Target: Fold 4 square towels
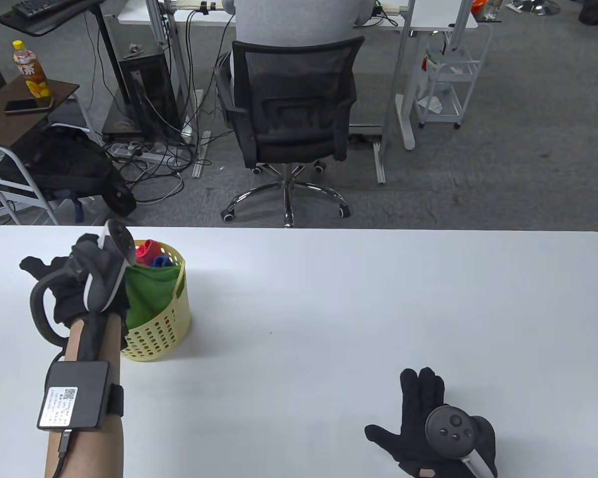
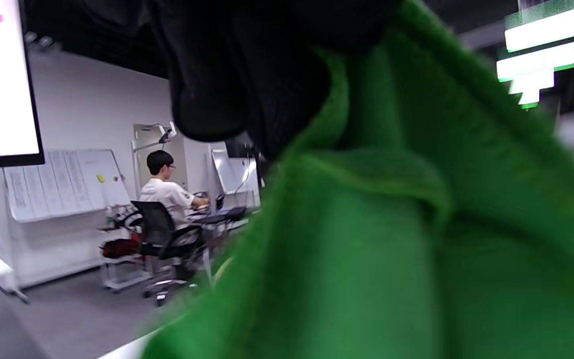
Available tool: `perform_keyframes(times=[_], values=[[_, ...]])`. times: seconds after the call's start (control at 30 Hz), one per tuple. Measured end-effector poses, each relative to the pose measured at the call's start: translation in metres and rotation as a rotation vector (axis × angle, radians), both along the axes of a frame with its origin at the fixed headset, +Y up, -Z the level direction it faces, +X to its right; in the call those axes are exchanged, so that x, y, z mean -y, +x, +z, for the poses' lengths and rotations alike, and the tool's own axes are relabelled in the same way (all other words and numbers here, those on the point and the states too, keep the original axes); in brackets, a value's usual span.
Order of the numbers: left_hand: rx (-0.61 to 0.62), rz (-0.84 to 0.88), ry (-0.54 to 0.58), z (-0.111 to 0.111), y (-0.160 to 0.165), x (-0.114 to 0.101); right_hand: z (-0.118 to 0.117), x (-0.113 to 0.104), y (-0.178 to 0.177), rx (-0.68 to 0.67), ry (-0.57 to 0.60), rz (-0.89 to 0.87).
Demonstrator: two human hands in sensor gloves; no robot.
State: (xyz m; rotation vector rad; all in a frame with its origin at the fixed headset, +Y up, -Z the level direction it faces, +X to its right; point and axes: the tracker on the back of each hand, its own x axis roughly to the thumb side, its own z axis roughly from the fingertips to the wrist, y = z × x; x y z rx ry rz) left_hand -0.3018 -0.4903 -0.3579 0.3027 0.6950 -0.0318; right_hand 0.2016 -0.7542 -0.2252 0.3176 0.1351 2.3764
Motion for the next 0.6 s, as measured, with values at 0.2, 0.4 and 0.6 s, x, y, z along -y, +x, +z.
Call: perform_keyframes(times=[0.2, 0.4, 0.6], values=[[0.047, 0.116, 0.365, 0.036, 0.032, -0.09, 0.002, -0.001, -0.003, -0.014, 0.001, 0.0], [0.41, 0.497, 0.675, 0.065, 0.085, -0.14, 0.003, -0.002, -0.003, -0.018, 0.008, -0.007], [0.739, 0.782, 0.588, 0.055, 0.138, -0.109, 0.004, -0.002, -0.004, -0.026, 0.009, -0.01]])
